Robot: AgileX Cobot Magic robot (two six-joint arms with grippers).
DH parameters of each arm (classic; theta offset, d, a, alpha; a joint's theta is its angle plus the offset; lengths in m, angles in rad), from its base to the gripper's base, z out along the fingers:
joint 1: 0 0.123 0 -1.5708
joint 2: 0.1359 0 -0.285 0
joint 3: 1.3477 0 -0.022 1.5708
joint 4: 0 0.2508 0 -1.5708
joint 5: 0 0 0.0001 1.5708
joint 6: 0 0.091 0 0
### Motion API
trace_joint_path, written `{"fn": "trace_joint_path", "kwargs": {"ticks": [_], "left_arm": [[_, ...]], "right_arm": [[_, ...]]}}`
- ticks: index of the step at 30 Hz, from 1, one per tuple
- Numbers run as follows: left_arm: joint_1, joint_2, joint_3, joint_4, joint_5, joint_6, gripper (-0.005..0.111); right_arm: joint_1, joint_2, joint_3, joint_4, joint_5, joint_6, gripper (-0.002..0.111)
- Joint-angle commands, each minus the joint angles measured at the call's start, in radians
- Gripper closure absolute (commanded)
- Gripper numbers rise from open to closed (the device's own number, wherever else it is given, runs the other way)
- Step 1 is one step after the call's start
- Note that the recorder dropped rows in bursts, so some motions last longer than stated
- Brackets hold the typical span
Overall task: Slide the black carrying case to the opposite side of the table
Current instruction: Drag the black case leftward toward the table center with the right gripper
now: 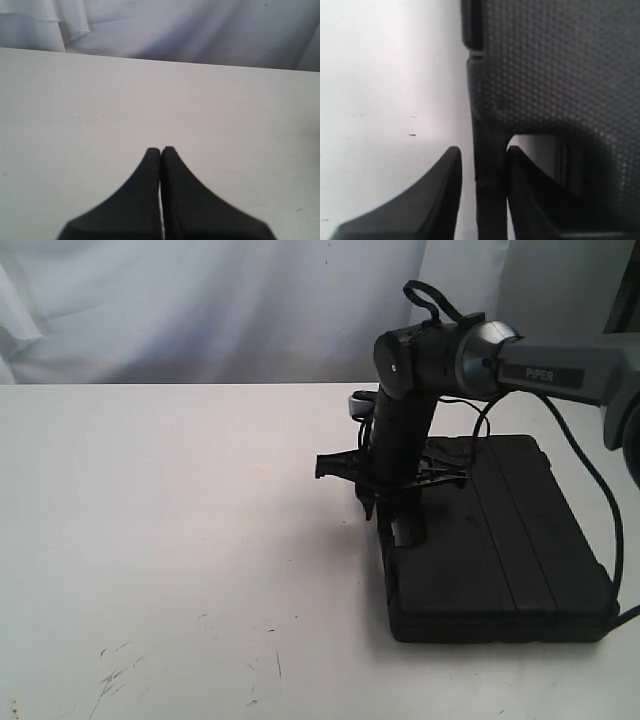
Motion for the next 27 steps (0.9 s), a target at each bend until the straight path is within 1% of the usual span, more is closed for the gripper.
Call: {"fn": "trace_joint_path", "kwargs": {"ticks": [1,3,4,9,20,27], "left_arm": [[0.003,-0.005,0.005,0.000,-0.010,-0.001,0.107],[0.003,-0.005,0.005,0.000,-0.010,-0.001,0.107],[0.003,-0.005,0.005,0.000,-0.010,-0.001,0.107],[0.003,-0.005,0.005,0.000,-0.010,-0.001,0.107],[0.003,-0.005,0.005,0.000,-0.010,-0.001,0.107],[0.003,-0.005,0.005,0.000,-0.010,-0.001,0.107]], "right_arm": [[0.007,-0.013,-0.007,0.010,-0.023,0.011,0.087],[0.010,-0.013,-0.007,0.012,-0.023,0.011,0.092],[0.017,-0.013,-0.007,0.012,-0.025,0.011,0.097],[0.045,-0.013,-0.007,0.058,-0.056,0.009,0.108],[0.099,-0.009,-0.026,0.113,-0.134,0.065,0.108],[0.129,0.013,-0.098,0.127,-0.135,0.096,0.108]]}}
